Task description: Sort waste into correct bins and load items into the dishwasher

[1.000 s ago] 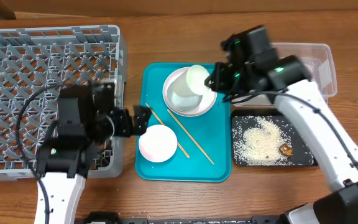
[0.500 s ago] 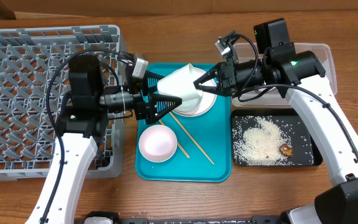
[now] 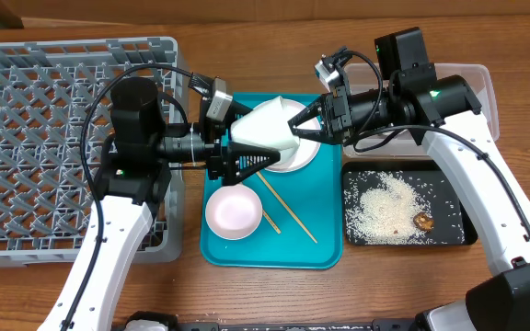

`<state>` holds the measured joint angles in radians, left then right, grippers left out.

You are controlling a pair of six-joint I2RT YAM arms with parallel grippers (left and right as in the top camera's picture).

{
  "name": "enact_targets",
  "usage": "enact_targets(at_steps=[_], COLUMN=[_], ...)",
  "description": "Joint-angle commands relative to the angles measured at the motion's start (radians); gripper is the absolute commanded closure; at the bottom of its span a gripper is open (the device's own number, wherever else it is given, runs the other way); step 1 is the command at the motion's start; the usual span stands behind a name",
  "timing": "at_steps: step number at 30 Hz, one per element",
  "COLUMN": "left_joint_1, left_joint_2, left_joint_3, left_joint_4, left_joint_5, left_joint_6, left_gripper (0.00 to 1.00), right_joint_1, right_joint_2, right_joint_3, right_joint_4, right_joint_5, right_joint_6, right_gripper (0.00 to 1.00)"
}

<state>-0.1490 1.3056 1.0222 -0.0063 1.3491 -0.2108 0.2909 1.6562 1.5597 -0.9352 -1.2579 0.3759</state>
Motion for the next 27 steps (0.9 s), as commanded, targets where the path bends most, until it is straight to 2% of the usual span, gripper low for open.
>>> enact_targets(at_steps=[1, 2, 3, 8, 11, 13, 14, 17, 19, 23, 27], left_joint_1=[-0.002, -0.002, -0.002, -0.001, 0.001, 0.025, 0.037, 0.102, 0.163, 0.307, 0.462], left_joint_2=[0.002, 0.002, 0.002, 0.002, 0.002, 0.001, 0.002, 0.001, 0.0, -0.021, -0.072], left_joint_3=[0.017, 0.017, 0.017, 0.017, 0.017, 0.017, 0.017, 0.017, 0.017, 0.021, 0.038], left_joint_4=[0.008, 0.007, 0.007, 0.006, 0.002, -0.029, -0.048, -0.174, -0.307, -0.516, -0.704], left_joint_5=[0.026, 0.009, 0.002, -0.044, -0.084, -0.136, -0.153, -0.257, -0.383, -0.554, -0.771], left_joint_6=[-0.007, -0.007, -0.007, -0.006, -0.006, -0.006, -0.006, 0.014, 0.049, 0.058, 0.057], left_gripper=[0.32, 0.37, 0.39, 0.41, 0.43, 0.5, 0.52, 0.6, 0.71, 0.96, 0.96], right_joint_1=[0.005, 0.005, 0.005, 0.005, 0.004, -0.001, -0.008, -0.05, -0.098, -0.187, -0.279], right_joint_2=[-0.005, -0.005, -0.005, -0.005, -0.005, -0.005, -0.005, -0.005, -0.006, -0.028, -0.079], right_joint_3=[0.011, 0.011, 0.011, 0.011, 0.011, 0.011, 0.011, 0.011, 0.012, 0.014, 0.014], right_joint_4=[0.005, 0.005, 0.005, 0.001, -0.009, -0.047, -0.072, -0.161, -0.224, -0.309, -0.354], right_joint_5=[-0.009, -0.008, -0.008, -0.006, 0.061, 0.211, 0.307, 0.638, 0.85, 1.0, 1.102], right_joint_6=[-0.01, -0.01, -0.01, -0.01, -0.01, -0.01, -0.01, -0.008, -0.009, -0.045, -0.074], right_gripper=[0.96, 0.96, 0.96, 0.94, 0.72, 0.61, 0.59, 0.54, 0.54, 0.53, 0.53])
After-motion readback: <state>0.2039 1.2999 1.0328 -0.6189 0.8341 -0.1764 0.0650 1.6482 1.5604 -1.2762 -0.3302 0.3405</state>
